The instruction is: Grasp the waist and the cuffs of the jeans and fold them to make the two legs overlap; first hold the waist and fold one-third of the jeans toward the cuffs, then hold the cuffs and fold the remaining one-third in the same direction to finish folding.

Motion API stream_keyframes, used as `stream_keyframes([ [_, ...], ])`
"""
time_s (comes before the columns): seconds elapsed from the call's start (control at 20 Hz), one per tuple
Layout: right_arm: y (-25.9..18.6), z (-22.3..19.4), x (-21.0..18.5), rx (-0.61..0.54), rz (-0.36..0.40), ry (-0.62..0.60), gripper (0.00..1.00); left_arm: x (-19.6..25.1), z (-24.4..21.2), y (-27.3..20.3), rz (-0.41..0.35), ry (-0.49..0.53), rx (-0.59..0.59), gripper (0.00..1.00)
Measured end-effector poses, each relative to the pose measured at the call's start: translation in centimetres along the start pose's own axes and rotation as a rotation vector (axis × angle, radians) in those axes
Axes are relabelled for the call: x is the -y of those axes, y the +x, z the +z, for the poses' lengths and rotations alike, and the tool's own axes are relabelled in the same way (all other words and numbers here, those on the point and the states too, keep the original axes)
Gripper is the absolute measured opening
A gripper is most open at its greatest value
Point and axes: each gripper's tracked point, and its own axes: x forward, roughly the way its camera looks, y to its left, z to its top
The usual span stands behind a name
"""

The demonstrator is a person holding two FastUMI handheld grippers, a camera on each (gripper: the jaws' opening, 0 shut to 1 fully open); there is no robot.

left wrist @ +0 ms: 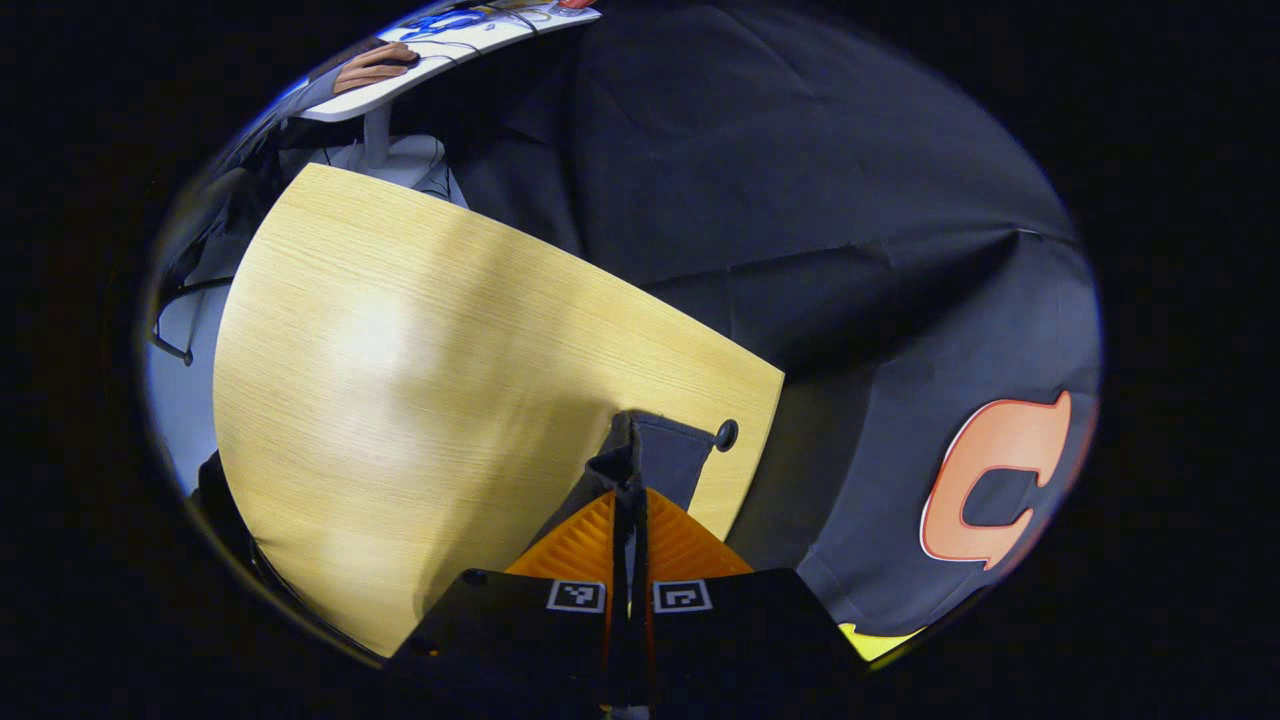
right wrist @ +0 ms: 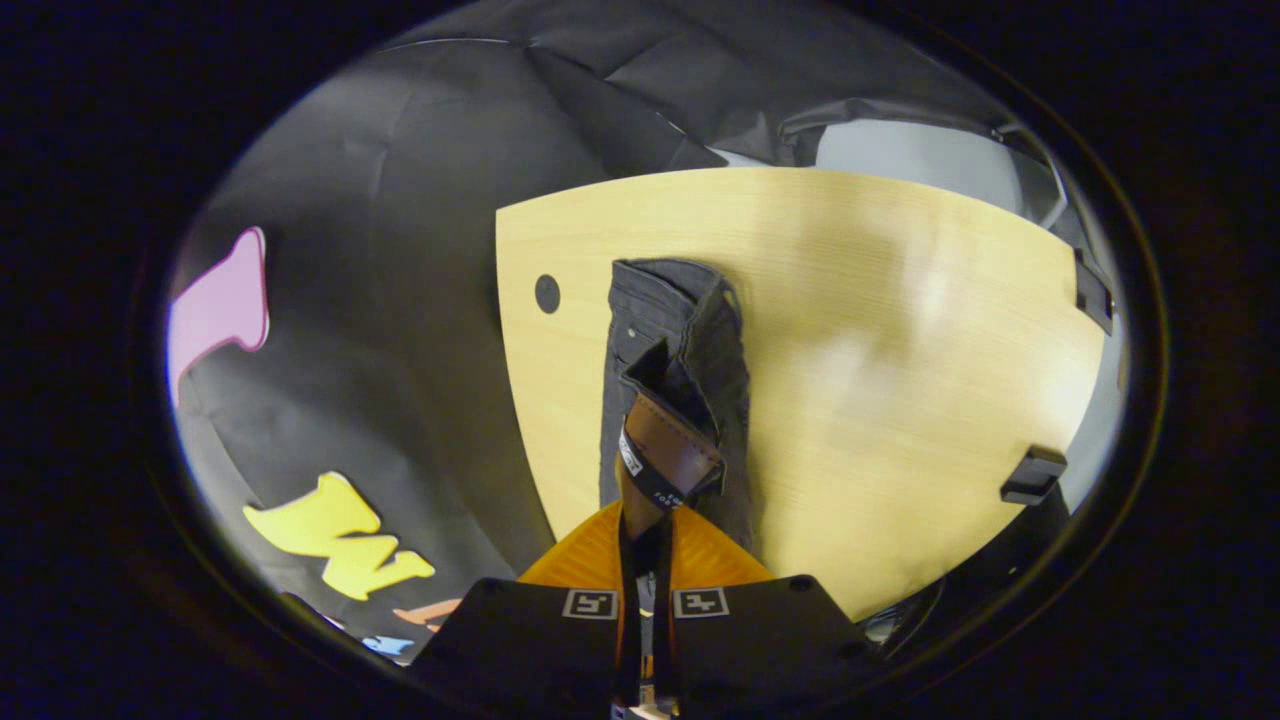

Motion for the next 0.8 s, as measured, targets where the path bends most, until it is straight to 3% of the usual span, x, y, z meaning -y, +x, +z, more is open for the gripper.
stream_keyframes([
  [0.2,3.8,2.4,-2.8,-0.017,0.018,0.117,0.06,3.3,-0.2,3.7,0.042,-0.006,0.027,0.04],
  [0.35,6.7,4.4,-3.9,-0.022,0.022,0.123,0.06,5.4,-0.8,7.5,0.064,0.038,0.035,0.04],
  [0.65,10.3,6.6,-4.2,-0.066,0.058,0.161,0.05,8.7,-2.8,13.1,0.032,0.130,-0.013,0.04],
  [0.7,10.7,6.8,-4.2,-0.070,0.056,0.159,0.01,8.9,-3.2,13.9,0.038,0.153,-0.017,0.04],
  [0.8,11.4,7.1,-4.1,-0.077,0.057,0.156,0.06,9.4,-4.4,15.4,0.055,0.189,-0.032,0.04],
])
